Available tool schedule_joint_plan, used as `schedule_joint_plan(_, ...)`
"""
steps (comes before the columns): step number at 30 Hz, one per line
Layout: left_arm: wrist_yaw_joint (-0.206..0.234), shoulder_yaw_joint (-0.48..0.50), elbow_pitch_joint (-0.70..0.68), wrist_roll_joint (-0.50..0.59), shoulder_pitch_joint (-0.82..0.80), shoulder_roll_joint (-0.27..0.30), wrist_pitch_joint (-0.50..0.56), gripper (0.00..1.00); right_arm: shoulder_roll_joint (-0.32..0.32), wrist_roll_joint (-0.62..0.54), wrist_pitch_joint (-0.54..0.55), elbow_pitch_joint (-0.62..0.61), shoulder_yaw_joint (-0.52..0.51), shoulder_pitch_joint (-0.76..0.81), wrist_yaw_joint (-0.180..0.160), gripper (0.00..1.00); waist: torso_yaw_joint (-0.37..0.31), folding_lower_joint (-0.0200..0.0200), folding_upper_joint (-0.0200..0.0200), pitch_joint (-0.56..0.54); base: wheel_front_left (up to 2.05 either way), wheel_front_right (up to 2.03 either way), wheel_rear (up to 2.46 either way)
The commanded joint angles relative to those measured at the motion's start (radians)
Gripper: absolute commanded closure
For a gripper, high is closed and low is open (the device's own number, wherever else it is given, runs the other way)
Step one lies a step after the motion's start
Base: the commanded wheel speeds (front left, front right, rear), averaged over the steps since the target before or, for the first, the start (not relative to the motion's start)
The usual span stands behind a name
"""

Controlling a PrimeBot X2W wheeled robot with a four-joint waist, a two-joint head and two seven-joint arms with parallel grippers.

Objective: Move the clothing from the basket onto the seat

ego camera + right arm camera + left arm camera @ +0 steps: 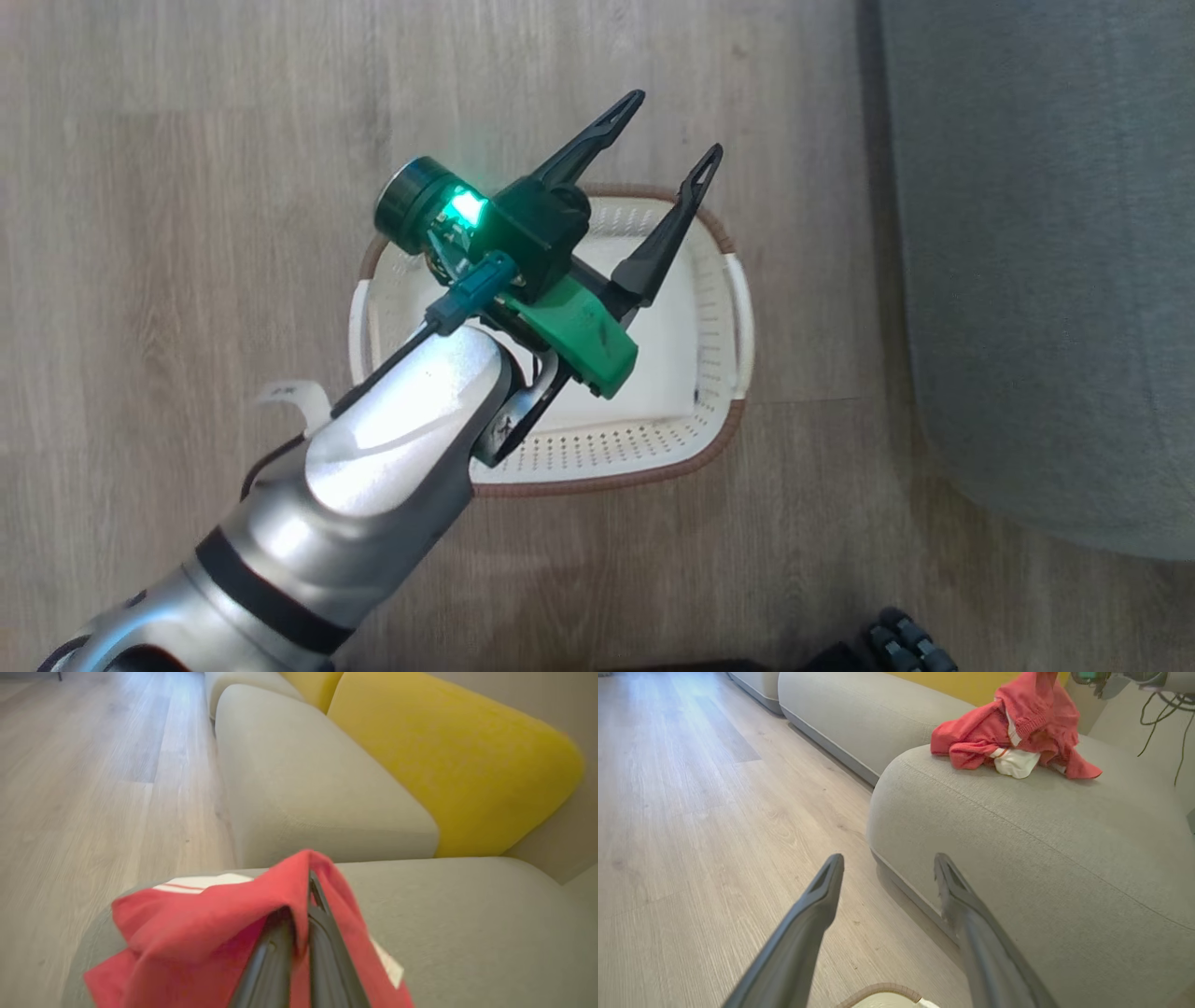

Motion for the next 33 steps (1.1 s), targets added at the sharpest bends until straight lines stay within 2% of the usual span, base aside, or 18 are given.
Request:
schedule_joint_plan(1, 0.008, 0.023, -0.042, 0.009, -0.029, 0.021, 0.001, 0.0, 0.005, -0.02, -0.013, -0.012, -0.02, 0.001, 0.0, 1.0, 0.02, -0.0003, 0.0001, 0.022, 0.0, 0.0, 0.0)
schedule_joint_plan(10, 0.018, 0.025, -0.039, 0.0, -0.023, 0.034, 0.004, 0.0, 0.04, -0.083, -0.008, 0.08, -0.068, 0.014, 0.0, 1.0, 0.003, -0.0003, 0.0001, 0.006, 0.0, 0.0, 0.0)
schedule_joint_plan(11, 0.02, 0.025, -0.038, -0.002, -0.021, 0.036, 0.005, 0.0, 0.043, -0.08, -0.004, 0.091, -0.072, 0.014, 0.0, 0.95, -0.002, -0.0003, 0.0001, 0.001, 0.0, 0.0, 0.0)
schedule_joint_plan(12, 0.021, 0.025, -0.037, -0.003, -0.018, 0.037, 0.005, 0.0, 0.046, -0.074, -0.001, 0.102, -0.077, 0.015, 0.0, 0.75, -0.007, -0.0003, 0.0001, -0.004, 0.0, 0.0, 0.0)
schedule_joint_plan(13, 0.022, 0.026, -0.034, -0.005, -0.016, 0.038, 0.004, 0.0, 0.051, -0.068, 0.0, 0.112, -0.077, 0.017, 0.0, 0.61, -0.013, -0.0003, 0.0001, -0.009, 0.0, 0.0, 0.0)
schedule_joint_plan(14, 0.021, 0.025, -0.031, -0.008, -0.013, 0.039, 0.005, 0.0, 0.053, -0.064, -0.003, 0.121, -0.074, 0.021, 0.0, 0.54, -0.018, -0.0003, 0.0001, -0.015, 0.0, 0.0, 0.0)
schedule_joint_plan(15, 0.02, 0.025, -0.028, -0.012, -0.01, 0.04, 0.005, 0.0, 0.057, -0.061, -0.006, 0.129, -0.067, 0.027, 0.0, 0.24, -0.024, -0.0003, 0.0001, -0.022, 0.0, 0.0, 0.0)
schedule_joint_plan(16, 0.02, 0.025, -0.024, -0.016, -0.005, 0.041, 0.006, 0.0, 0.062, -0.057, -0.011, 0.138, -0.057, 0.033, 0.0, 0.0, -0.03, -0.0003, 0.0001, -0.029, 0.0, 0.0, 0.0)
schedule_joint_plan(23, 0.028, 0.036, -0.007, -0.044, 0.03, 0.047, -0.002, 0.0, 0.099, -0.009, -0.063, 0.187, 0.023, 0.08, 0.0, 0.0, -0.066, -0.0003, 0.0001, -0.085, 0.0, 0.0, 0.0)
schedule_joint_plan(33, 0.059, 0.083, 0.014, -0.1, 0.116, 0.065, -0.033, 0.0, 0.123, 0.115, -0.147, 0.205, 0.215, 0.166, 0.0, 0.0, -0.087, -0.0003, 0.0001, -0.221, 0.0, 0.0, 0.0)
